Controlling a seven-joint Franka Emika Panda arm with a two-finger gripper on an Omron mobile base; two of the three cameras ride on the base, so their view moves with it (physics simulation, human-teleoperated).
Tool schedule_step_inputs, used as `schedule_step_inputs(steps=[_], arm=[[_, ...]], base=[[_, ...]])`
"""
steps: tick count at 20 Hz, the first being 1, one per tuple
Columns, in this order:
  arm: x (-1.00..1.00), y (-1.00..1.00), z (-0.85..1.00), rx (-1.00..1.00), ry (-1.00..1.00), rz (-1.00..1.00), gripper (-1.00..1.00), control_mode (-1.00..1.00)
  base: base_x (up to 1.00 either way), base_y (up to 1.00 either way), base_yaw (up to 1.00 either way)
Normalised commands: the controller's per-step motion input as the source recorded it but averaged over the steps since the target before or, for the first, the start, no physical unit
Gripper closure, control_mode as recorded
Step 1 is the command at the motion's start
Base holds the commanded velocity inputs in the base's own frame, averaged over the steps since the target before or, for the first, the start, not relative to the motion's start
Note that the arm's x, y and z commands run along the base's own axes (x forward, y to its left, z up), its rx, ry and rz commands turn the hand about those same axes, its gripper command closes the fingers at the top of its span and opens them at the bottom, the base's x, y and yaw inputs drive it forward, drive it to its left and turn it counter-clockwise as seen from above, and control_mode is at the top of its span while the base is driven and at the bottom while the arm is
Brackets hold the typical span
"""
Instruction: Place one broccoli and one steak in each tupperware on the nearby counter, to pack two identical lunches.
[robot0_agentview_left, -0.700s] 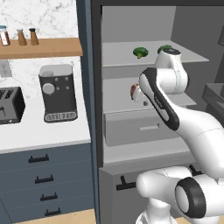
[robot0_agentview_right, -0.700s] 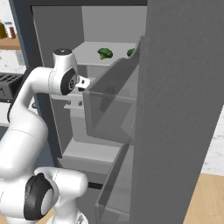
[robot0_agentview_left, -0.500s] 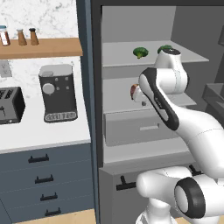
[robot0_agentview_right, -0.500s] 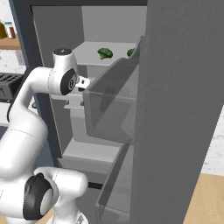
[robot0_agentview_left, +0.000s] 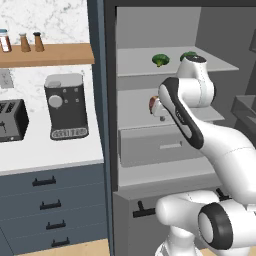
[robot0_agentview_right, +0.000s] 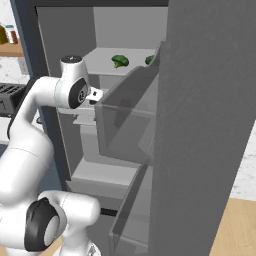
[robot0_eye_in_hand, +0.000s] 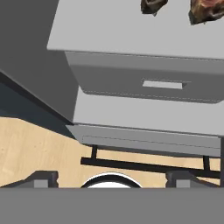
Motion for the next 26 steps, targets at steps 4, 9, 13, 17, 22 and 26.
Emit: schedule_step_inputs(steps=[4,9,13,17,22,26], arm=[[0.01,-0.08,0.01,-0.09,-0.30,0.00,-1.00,-1.00],[0.59,-0.13,0.34,-0.03,-0.53,0.00,-1.00,-1.00],[0.94,-0.26,0.89,0.13,-0.23,0.01,-1.00,-1.00],[0.80,-0.17,0.91,0.20,-0.04,0.00,-1.00,-1.00],[0.65,0.00,0.99,0.08,-0.01,0.00,-1.00,-1.00],[0.51,-0.02,0.66,-0.02,-0.06,0.00,-1.00,-1.00]], base=[[0.00,0.00,0.00],[0.00,0.00,0.00],[0.00,0.00,0.00],[0.00,0.00,0.00],[0.00,0.00,0.00],[0.00,0.00,0.00]])
